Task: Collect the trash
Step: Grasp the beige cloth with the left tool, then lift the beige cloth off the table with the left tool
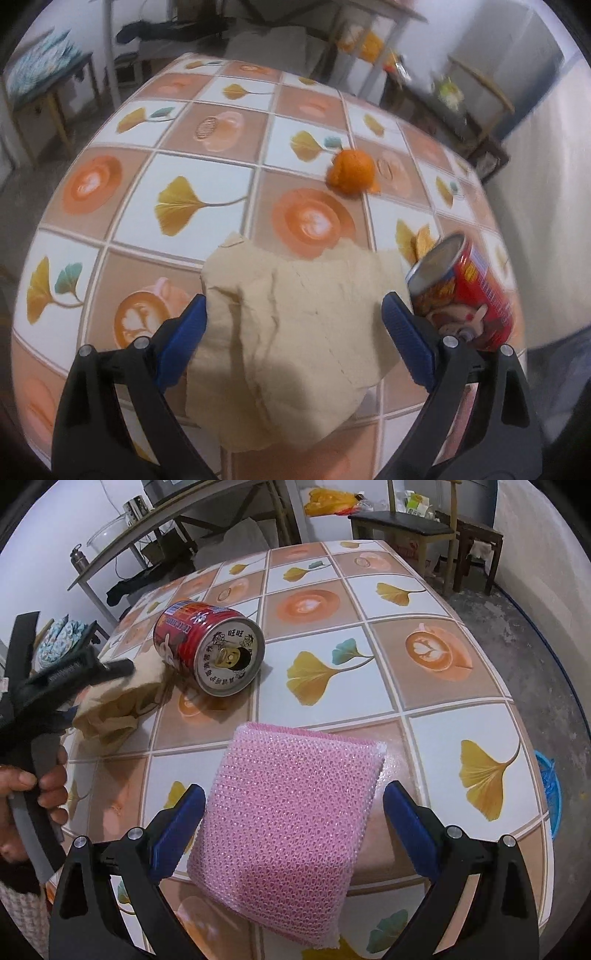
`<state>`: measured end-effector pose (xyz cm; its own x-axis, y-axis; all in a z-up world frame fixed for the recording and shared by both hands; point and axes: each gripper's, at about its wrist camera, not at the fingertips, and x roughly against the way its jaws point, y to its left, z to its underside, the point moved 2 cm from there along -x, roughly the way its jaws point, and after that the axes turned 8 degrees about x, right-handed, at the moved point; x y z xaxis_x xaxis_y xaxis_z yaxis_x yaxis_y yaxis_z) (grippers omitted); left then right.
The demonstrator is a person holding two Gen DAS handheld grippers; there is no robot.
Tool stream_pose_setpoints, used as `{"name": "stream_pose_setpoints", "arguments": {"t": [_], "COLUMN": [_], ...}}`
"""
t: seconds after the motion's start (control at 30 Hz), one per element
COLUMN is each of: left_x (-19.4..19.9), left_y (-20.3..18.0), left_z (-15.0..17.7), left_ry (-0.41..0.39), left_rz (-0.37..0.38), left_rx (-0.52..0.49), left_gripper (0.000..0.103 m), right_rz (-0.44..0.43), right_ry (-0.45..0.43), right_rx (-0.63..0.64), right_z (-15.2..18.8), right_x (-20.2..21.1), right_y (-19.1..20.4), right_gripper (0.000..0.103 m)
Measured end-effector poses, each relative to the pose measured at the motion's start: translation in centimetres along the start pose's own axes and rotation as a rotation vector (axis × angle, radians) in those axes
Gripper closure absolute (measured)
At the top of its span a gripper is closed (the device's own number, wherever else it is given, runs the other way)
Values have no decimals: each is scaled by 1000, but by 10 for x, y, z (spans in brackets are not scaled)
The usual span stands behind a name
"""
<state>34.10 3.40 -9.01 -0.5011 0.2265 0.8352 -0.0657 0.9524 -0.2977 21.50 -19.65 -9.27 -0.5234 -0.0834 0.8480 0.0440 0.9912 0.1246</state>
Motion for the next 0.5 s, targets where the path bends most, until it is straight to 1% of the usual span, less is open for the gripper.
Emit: {"name": "stream_pose_setpoints", "arguments": {"t": [0.13, 0.27, 0.3, 0.37, 0.5], "left_x": [-6, -4, -3, 0, 6], "left_y": [-2, -3, -2, -1, 0], "left_z": [8, 15, 15, 19, 26], "left_ry": [10, -26, -30, -39, -49], "left_rz": [-48, -105, -112, -125, -137], "left_rx": [-40, -105, -113, -141, -180], "left_gripper": [14, 29, 31, 39, 50], "right_rz": [-5, -6, -6, -3, -1], "right_ry": [-3, -5, -6, -7, -11], "right_rx": [-7, -12, -13, -14, -18], "right_z": [-1, -1, -1, 0, 2], "right_x": [0, 1, 2, 3, 4], "right_y": [-3, -7, -8, -10, -14], "right_gripper": [9, 9, 9, 9, 9]}}
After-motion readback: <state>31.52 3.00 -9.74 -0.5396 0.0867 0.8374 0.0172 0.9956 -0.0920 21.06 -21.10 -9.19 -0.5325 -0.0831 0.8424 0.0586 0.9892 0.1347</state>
